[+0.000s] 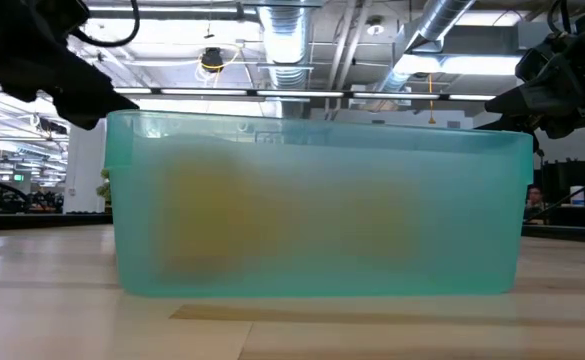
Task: Pick and place pill bottles into a basket
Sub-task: Return to Home Position
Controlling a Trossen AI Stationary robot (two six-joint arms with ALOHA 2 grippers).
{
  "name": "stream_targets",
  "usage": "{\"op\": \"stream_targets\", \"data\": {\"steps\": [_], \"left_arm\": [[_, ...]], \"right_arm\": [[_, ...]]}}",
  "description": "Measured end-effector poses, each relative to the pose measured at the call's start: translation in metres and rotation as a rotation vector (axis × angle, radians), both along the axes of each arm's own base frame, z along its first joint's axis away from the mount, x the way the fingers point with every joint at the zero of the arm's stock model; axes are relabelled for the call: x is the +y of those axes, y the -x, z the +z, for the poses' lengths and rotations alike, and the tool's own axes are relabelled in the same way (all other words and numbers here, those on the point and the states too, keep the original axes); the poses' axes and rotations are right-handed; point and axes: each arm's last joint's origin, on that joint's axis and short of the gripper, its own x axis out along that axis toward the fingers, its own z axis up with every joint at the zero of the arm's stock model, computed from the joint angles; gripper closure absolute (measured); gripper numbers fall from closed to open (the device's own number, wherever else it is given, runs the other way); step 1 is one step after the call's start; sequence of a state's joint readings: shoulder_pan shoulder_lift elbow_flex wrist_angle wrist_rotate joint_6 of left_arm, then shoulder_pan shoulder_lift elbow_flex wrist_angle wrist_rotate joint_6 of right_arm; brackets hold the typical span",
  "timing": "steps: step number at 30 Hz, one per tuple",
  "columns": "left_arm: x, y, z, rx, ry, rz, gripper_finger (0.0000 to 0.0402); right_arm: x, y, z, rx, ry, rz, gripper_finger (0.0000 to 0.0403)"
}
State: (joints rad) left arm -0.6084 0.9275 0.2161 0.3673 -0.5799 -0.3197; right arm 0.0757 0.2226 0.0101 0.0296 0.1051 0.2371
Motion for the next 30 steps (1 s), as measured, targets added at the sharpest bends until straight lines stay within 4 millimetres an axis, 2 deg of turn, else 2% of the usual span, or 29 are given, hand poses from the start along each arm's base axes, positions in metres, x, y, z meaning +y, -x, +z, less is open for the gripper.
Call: {"op": "stream_targets", "data": {"steps": [20, 27, 30], "left_arm": [[0.05, -0.017, 0.001, 0.025, -0.118, -0.05, 0.0153], [0.068, 0.001, -0.027, -0.113, -0.065, -0.016, 0.0153], [0.071, 0.001, -0.027, -0.107, -0.065, -0.003, 0.0153]], "right_arm": [[0.0, 0.0, 0.0, 0.0, 0.0, 0.0, 0.0076], [0.0, 0.0, 0.0, 0.0, 0.0, 0.0, 0.0076], [0.0, 0.0, 0.0, 0.0, 0.0, 0.0, 0.0076]]}}
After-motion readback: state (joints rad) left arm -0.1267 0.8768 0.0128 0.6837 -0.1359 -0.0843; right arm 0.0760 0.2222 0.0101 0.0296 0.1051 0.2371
